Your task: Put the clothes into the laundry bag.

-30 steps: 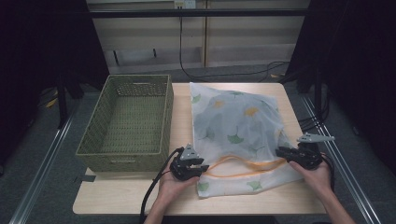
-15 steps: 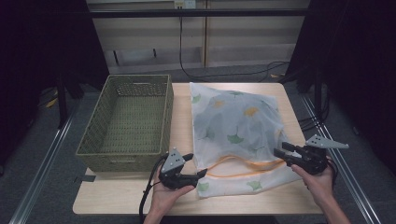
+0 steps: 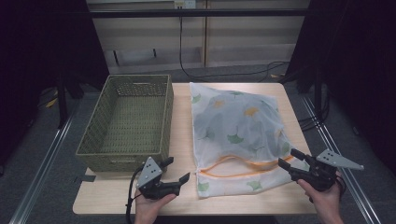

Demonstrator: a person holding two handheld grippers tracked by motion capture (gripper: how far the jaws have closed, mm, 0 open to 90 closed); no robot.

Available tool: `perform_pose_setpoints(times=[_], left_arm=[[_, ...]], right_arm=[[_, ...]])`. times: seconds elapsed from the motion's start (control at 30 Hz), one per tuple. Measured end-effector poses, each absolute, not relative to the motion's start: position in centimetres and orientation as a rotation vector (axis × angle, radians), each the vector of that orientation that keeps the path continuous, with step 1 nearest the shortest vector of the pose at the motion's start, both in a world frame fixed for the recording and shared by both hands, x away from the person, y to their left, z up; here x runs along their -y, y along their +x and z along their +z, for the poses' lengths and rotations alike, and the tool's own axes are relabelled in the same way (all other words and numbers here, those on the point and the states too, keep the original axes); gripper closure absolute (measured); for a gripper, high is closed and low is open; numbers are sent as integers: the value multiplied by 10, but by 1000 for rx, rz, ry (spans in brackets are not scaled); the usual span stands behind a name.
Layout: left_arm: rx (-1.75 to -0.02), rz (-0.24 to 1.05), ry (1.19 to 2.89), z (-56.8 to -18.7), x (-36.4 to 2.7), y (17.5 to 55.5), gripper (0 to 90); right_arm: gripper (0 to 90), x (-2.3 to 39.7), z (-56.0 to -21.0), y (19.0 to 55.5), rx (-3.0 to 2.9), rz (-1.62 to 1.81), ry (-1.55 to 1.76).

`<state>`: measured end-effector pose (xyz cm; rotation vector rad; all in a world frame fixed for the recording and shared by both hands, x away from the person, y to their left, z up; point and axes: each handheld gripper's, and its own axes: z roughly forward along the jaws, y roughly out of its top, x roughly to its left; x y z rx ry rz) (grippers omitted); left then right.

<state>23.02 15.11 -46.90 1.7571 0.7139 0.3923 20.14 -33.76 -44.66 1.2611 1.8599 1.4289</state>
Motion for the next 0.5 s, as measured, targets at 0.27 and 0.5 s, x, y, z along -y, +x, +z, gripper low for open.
perform_pose_setpoints(times=[0.27,0.5], left_arm=[[-775,441,1691,-475,-170,217,190],[-760,404,1710,-482,-170,215,191]], right_arm=[[310,338,-450,202,-1879,1412,1288],[310,337,-451,206,-1902,1397,1283]])
